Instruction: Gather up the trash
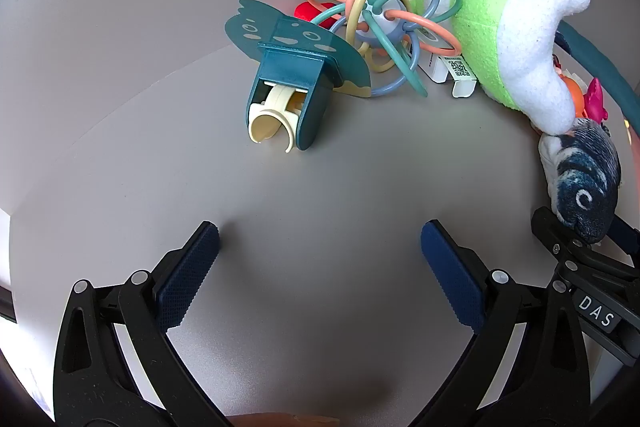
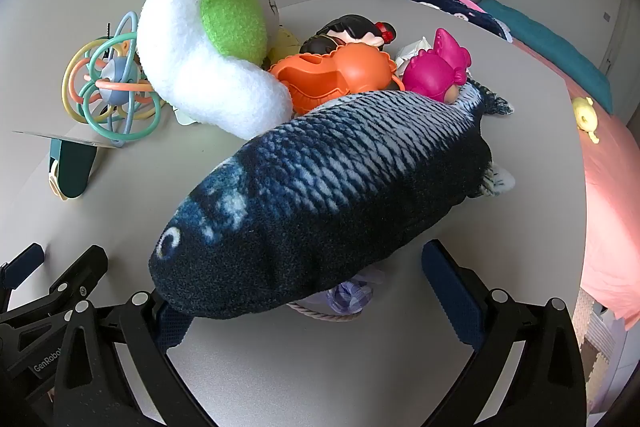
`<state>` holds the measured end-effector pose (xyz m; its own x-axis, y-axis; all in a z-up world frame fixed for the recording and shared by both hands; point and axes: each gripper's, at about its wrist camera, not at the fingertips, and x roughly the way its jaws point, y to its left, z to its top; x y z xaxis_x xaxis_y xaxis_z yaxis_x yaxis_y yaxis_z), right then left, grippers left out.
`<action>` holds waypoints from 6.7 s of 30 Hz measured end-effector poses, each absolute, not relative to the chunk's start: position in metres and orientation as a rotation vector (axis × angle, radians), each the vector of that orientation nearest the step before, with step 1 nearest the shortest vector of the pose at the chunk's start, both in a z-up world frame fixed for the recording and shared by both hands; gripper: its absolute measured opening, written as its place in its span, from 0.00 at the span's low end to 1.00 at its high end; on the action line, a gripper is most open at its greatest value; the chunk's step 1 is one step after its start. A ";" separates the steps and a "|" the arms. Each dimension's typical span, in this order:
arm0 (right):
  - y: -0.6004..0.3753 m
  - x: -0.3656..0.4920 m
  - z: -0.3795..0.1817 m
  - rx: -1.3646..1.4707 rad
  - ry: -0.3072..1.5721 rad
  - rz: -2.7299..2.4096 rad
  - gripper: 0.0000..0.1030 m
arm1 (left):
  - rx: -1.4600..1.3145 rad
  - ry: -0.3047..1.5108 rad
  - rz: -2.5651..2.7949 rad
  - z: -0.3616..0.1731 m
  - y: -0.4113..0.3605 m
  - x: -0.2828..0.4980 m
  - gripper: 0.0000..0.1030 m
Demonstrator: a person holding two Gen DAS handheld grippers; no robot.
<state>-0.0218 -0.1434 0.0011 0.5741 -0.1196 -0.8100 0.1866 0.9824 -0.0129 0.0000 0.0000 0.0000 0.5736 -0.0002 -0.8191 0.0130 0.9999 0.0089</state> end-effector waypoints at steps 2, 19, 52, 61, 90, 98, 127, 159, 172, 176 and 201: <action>-0.144 -0.022 0.001 0.077 0.942 -0.180 0.98 | 0.014 0.960 -0.008 0.000 0.000 0.000 0.94; -0.145 -0.021 0.000 0.077 0.942 -0.179 0.98 | 0.014 0.960 -0.008 0.000 0.000 0.000 0.94; -0.143 -0.022 0.001 0.076 0.943 -0.181 0.98 | 0.014 0.960 -0.008 0.000 0.000 0.000 0.94; -0.143 -0.022 0.001 0.077 0.942 -0.180 0.98 | 0.015 0.960 -0.008 0.000 0.000 0.000 0.94; -0.142 -0.019 0.000 0.066 0.944 -0.153 0.98 | 0.014 0.960 -0.008 0.000 0.000 0.000 0.94; -0.147 -0.029 0.006 0.083 0.949 -0.057 0.98 | 0.018 0.972 -0.041 0.006 0.003 -0.005 0.94; -0.211 -0.012 0.035 0.373 1.041 -0.021 0.78 | -0.040 0.851 -0.123 0.099 0.011 -0.003 0.94; -0.271 -0.020 0.130 0.361 0.737 -0.015 0.23 | 0.125 0.868 -0.111 0.092 -0.113 0.102 0.76; -0.304 -0.020 0.162 0.382 0.668 -0.009 0.23 | 0.018 0.738 -0.181 0.139 -0.092 0.084 0.38; -0.317 -0.033 0.173 0.392 0.640 -0.018 0.23 | 0.007 0.681 -0.211 0.171 -0.096 0.064 0.38; -0.516 -0.234 0.121 0.509 0.628 -0.507 0.26 | 0.198 0.745 -0.761 0.131 -0.359 -0.065 0.40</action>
<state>-0.2344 -0.5158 0.1213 0.6983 -0.2855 -0.6564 0.5817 0.7607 0.2879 -0.0647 -0.3591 0.1314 0.4863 -0.5543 -0.6755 0.6877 0.7197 -0.0955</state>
